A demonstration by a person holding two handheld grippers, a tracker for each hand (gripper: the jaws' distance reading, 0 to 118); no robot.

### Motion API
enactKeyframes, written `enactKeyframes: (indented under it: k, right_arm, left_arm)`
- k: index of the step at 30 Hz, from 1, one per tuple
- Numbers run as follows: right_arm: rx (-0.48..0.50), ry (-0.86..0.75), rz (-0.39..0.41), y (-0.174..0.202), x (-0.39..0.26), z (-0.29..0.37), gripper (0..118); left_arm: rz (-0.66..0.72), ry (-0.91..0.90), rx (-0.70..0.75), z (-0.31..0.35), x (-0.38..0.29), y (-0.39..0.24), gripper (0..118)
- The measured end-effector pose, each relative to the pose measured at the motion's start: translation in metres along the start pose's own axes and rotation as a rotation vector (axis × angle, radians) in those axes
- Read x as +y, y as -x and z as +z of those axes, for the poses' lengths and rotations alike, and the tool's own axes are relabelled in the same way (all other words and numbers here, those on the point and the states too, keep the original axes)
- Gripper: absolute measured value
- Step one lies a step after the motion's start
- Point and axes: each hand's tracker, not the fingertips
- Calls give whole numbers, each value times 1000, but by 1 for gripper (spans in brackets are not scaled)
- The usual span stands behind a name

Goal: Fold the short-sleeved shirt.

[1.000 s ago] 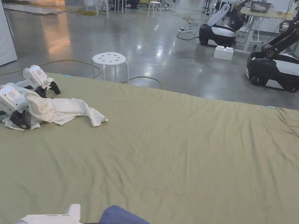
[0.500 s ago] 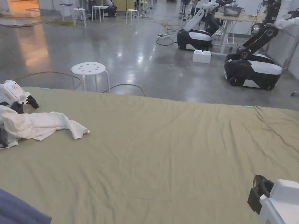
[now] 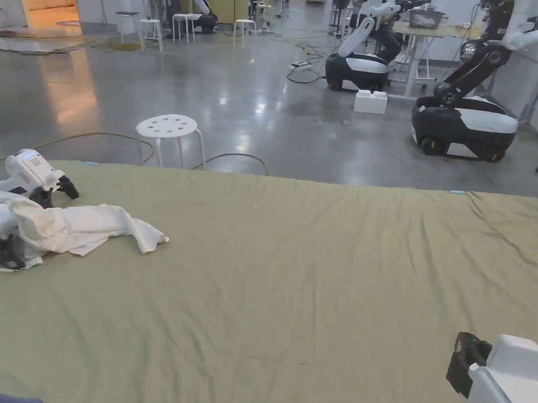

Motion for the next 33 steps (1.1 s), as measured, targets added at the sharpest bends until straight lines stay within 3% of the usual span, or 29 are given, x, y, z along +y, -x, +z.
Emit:
enactKeyframes:
  k: [2,4,10,18,25,31,33]
  right_arm:
    - [4,1,2,0,-1,0,0]
    - [9,1,3,2,-1,0,0]
    - [28,0,15,6,-4,3,0]
    - [43,1,38,15,-16,9,0]
    - [55,-12,51,29,-12,7,0]
    - [49,-78,73,41,1,10,0]
    - [52,-92,71,43,4,10,0]
  left_arm:
    - [-29,-33,72,8,-3,-5,71]
    - [-105,-91,141,55,-27,-56,71]
    - [-211,-198,192,71,-53,-106,71]
    - [-301,-322,-84,25,-107,-179,71]
    - [-378,-570,-150,-4,-149,-278,62]
    - [-398,-772,-144,-8,-163,-344,33]
    - [-412,-808,-138,-9,-162,-354,15]
